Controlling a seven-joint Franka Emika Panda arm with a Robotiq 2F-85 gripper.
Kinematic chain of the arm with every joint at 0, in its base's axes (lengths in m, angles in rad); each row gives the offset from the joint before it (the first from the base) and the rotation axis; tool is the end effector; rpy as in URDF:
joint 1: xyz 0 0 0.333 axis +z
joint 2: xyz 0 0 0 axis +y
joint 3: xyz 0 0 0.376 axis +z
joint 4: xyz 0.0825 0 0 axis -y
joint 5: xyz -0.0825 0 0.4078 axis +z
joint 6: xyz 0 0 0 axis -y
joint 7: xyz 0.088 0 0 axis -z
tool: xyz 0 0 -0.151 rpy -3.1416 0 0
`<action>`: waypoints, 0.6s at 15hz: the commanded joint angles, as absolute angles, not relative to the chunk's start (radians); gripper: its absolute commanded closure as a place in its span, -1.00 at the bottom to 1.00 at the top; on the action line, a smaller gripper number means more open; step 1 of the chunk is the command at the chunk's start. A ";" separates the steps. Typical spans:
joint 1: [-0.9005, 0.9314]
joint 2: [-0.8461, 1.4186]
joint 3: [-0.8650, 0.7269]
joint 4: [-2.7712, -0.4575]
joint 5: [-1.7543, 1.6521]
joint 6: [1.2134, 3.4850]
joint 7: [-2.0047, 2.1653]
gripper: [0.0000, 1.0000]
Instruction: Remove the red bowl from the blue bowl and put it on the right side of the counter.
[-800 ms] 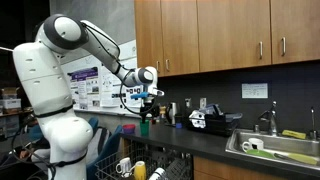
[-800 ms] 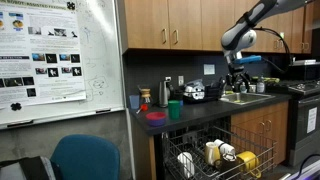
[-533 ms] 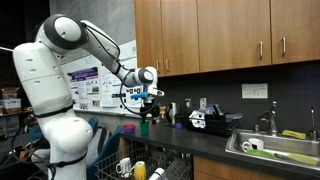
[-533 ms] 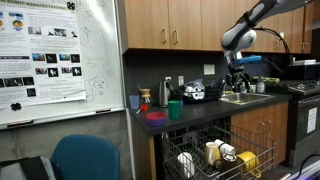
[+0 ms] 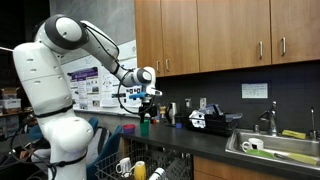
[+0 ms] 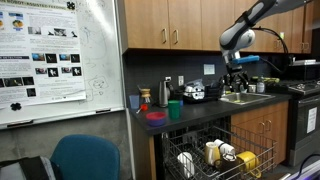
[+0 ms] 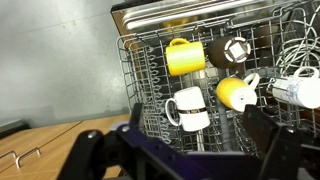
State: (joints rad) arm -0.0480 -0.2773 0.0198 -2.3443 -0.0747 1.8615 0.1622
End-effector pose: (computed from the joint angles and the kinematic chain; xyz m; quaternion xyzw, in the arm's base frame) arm 0.4294 -0.0208 0.4302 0.9907 -0.0809 -0.0999 0.0439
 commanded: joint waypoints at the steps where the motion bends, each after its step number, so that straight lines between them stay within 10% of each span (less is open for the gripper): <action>1: -0.012 -0.263 0.054 -2.323 -0.045 1.870 0.237 -1.00; 9: 0.074 -0.165 0.182 -2.232 -0.014 1.912 0.485 -1.00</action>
